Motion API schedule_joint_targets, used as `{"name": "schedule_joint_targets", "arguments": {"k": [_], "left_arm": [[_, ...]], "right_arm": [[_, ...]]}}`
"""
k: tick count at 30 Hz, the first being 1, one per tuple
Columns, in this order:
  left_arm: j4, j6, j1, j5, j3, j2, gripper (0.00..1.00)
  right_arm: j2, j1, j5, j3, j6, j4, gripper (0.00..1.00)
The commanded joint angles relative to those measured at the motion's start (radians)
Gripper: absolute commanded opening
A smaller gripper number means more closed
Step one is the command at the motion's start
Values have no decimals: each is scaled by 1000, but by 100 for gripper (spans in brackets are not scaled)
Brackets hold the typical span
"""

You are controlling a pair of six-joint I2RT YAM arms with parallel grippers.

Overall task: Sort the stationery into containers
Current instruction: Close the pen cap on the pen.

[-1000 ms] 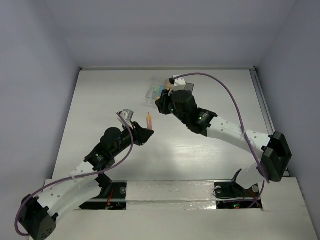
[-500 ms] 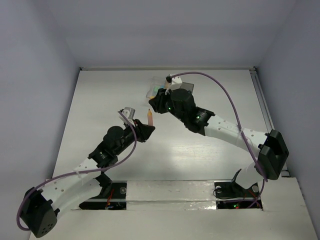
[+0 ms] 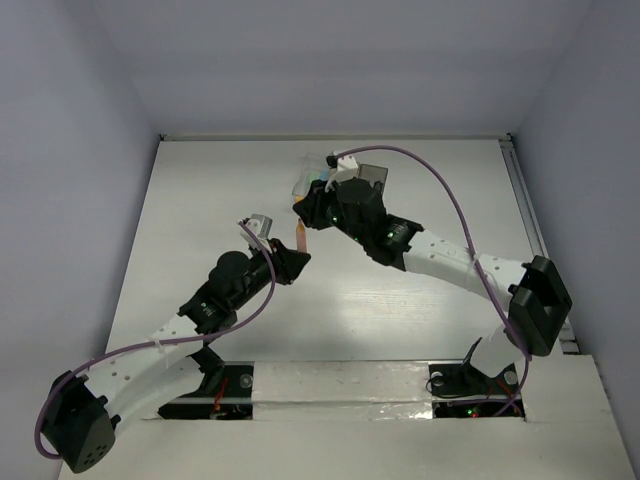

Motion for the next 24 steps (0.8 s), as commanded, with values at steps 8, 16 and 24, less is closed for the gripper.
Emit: {"name": "schedule_joint_targets", "arguments": {"k": [8, 16, 24], "left_arm": [[45, 17, -5, -16, 45, -8, 0], [43, 11, -5, -8, 36, 1, 0], [40, 12, -5, -9, 45, 17, 0]], "right_arm": [[3, 30, -1, 31, -2, 56, 0], [-10, 30, 31, 52, -29, 62, 0], [-33, 30, 45, 37, -48, 73, 0]]}}
